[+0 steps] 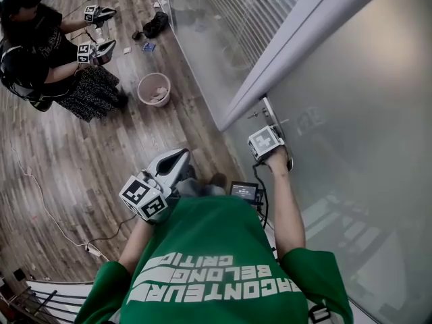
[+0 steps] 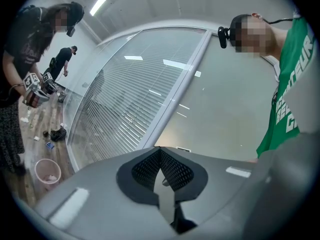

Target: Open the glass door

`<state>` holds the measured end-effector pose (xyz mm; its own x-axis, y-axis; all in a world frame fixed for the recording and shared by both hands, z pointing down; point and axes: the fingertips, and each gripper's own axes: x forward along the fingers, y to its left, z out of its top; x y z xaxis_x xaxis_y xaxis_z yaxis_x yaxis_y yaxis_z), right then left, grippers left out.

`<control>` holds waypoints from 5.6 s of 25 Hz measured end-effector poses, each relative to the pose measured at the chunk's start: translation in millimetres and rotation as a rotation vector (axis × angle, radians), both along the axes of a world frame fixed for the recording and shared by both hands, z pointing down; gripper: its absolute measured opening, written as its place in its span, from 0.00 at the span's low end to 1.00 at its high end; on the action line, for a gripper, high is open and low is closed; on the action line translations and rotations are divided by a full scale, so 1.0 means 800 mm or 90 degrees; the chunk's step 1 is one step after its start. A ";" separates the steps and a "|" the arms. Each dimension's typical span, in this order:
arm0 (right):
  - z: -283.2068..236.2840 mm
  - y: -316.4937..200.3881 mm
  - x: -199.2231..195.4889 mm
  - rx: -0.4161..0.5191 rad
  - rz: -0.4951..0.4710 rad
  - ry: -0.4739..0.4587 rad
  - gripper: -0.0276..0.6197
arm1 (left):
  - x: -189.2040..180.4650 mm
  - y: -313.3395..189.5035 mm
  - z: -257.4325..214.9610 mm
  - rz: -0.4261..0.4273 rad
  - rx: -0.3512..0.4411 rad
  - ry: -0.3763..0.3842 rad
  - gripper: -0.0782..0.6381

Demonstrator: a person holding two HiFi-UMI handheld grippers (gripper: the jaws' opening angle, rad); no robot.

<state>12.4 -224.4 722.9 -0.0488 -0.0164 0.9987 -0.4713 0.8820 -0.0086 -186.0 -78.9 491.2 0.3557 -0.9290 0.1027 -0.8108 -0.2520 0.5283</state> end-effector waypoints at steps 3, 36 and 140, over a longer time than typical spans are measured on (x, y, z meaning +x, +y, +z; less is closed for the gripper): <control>-0.007 0.003 -0.006 -0.015 0.003 -0.010 0.03 | -0.007 -0.002 -0.010 0.006 0.001 0.002 0.13; -0.033 -0.018 -0.053 0.135 -0.026 -0.290 0.03 | 0.005 -0.035 -0.027 0.056 -0.027 0.005 0.13; 0.029 -0.408 0.470 0.032 0.464 -0.103 0.03 | 0.350 -0.262 0.019 0.337 0.014 -0.059 0.13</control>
